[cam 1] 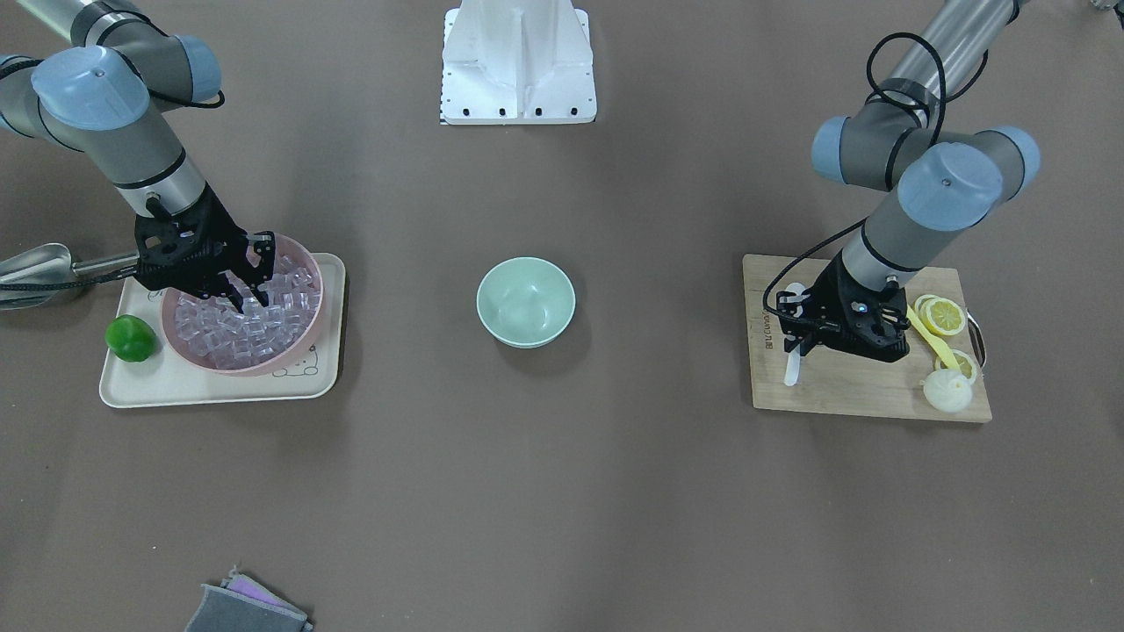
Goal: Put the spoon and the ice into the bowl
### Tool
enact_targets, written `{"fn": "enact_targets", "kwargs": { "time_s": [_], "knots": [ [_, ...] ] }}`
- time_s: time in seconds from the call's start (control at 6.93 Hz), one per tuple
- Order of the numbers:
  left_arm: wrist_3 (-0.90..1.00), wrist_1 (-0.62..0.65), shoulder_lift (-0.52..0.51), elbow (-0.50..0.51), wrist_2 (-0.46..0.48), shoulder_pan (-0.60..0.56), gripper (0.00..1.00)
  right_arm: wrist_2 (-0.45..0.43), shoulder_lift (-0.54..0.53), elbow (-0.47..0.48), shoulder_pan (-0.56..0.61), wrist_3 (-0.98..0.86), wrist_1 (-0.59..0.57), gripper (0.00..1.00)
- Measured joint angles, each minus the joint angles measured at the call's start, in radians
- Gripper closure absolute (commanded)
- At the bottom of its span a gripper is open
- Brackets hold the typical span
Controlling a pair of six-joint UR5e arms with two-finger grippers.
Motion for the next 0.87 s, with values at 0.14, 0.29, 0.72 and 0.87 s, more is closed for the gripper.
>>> {"fn": "enact_targets", "kwargs": {
  "time_s": [0.14,0.29,0.72,0.87],
  "knots": [
    [-0.016,0.001,-0.005,-0.019,-0.015,0.000,1.00,0.016,0.005,0.014,0.008,0.000,-0.001,1.00],
    [-0.056,0.001,-0.024,-0.035,-0.040,0.001,1.00,0.036,0.016,0.028,0.019,0.008,-0.001,1.00],
    [-0.223,0.031,-0.146,-0.045,-0.060,0.024,1.00,0.046,0.173,0.044,0.009,0.139,-0.134,1.00],
    [-0.277,0.038,-0.186,-0.042,-0.058,0.044,1.00,0.029,0.233,0.038,-0.021,0.188,-0.176,1.00]
  ]
}}
